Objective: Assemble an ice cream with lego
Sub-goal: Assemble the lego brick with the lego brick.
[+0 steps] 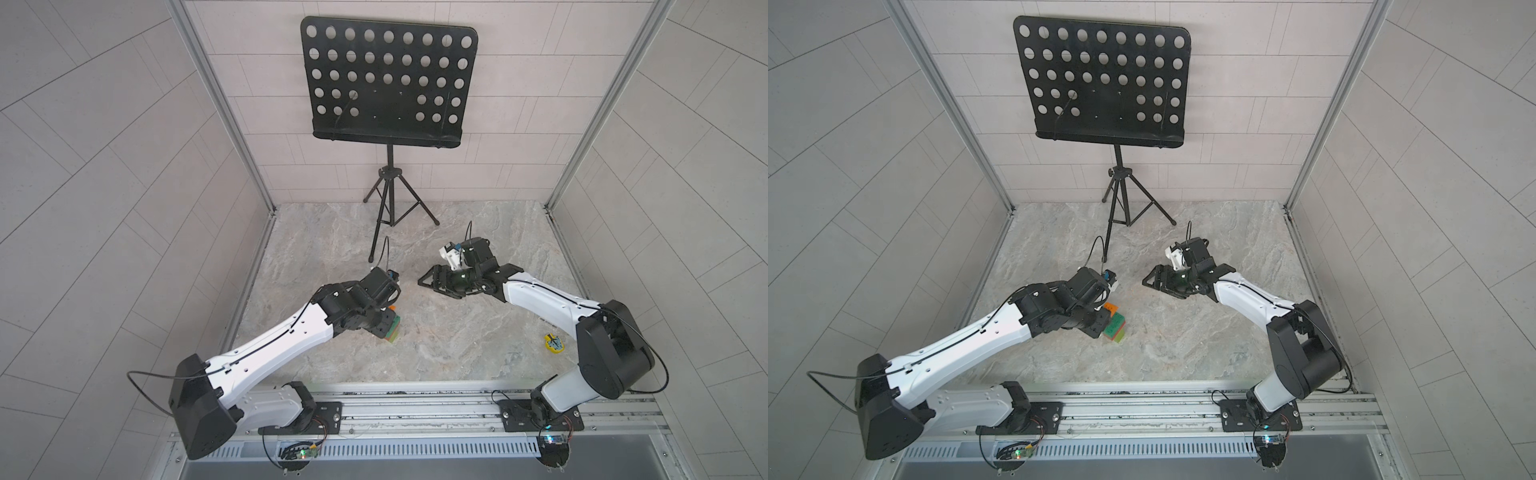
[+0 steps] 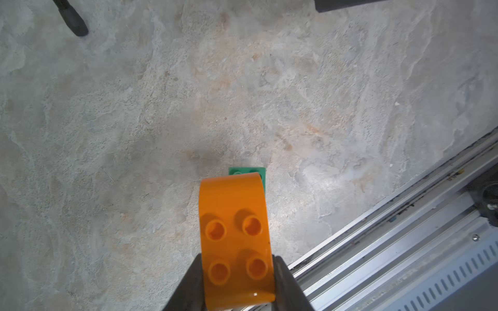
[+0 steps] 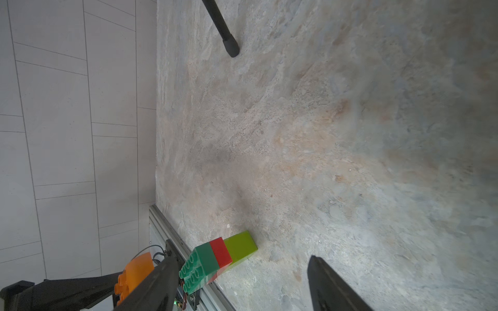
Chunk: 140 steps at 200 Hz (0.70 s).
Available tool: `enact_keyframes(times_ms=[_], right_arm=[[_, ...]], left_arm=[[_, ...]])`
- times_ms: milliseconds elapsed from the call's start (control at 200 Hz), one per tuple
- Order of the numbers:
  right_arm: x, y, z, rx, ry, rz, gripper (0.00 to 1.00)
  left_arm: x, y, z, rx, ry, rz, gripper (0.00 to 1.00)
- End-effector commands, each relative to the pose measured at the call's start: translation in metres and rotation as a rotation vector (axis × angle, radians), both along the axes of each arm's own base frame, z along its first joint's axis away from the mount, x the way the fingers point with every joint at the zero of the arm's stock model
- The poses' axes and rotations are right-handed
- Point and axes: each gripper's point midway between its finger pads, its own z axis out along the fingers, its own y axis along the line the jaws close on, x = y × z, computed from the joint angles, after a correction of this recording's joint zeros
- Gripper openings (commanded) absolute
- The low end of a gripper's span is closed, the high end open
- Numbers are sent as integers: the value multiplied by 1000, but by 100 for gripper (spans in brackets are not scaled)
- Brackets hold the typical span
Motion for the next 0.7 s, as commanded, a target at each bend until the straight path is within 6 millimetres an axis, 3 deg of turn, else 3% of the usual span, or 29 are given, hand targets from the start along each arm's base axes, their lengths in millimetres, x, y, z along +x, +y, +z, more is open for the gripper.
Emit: enact_keyframes(times_ms=[0,295,696], right_arm=[[2,6,-9,-35,-62,28,80],[0,21,-35,-66,-20,92,81],[-6,37,-45,-70,-3,150,81]], left_arm=[[2,3,-13,49,-4,-11,0],[-1,-4,-33,87,25,-19,0],[-5,-6,-32,96,3,-36,0]])
